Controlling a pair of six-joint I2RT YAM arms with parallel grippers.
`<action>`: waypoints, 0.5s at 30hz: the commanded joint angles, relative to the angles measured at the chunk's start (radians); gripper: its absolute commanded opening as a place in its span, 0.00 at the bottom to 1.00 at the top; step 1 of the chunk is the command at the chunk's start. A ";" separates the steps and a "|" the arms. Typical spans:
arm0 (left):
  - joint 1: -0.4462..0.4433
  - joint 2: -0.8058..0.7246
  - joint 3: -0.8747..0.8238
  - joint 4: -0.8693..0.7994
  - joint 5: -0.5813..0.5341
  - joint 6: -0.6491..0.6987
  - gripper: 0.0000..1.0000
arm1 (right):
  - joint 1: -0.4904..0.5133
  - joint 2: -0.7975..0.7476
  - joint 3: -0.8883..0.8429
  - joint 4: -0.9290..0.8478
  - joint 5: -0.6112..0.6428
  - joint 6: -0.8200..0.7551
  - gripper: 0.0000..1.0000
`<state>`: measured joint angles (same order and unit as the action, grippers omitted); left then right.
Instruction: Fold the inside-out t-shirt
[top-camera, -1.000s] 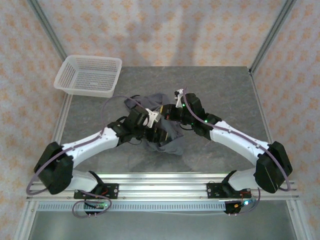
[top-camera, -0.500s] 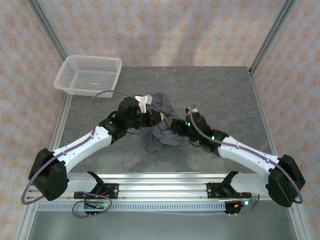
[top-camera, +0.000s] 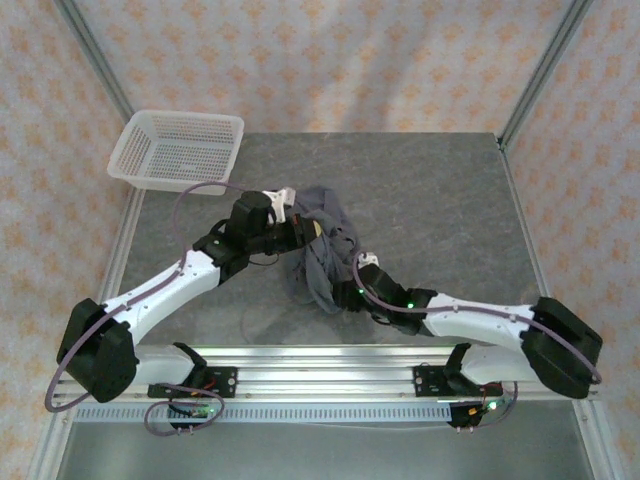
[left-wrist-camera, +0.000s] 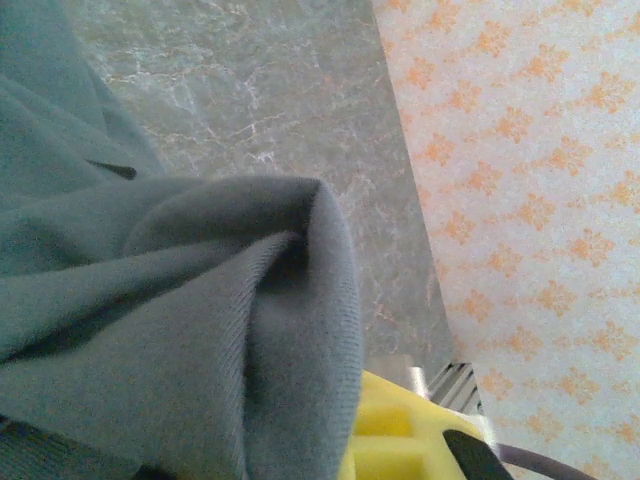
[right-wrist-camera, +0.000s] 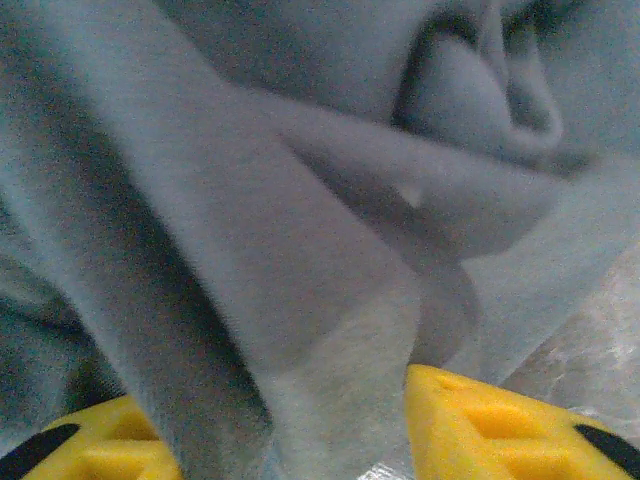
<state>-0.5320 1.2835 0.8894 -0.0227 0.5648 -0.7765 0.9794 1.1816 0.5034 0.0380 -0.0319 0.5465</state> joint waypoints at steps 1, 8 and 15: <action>0.014 -0.038 0.035 -0.010 -0.018 0.035 0.00 | 0.004 -0.142 0.040 -0.035 0.118 -0.195 0.53; 0.013 -0.032 0.037 -0.024 0.027 0.052 0.00 | -0.011 -0.097 0.192 -0.040 0.053 -0.573 0.55; 0.013 -0.055 0.041 -0.049 0.006 0.060 0.00 | -0.095 0.062 0.279 -0.034 -0.074 -0.550 0.40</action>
<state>-0.5232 1.2652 0.8898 -0.0582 0.5690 -0.7467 0.9112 1.2026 0.7670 0.0166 -0.0498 0.0254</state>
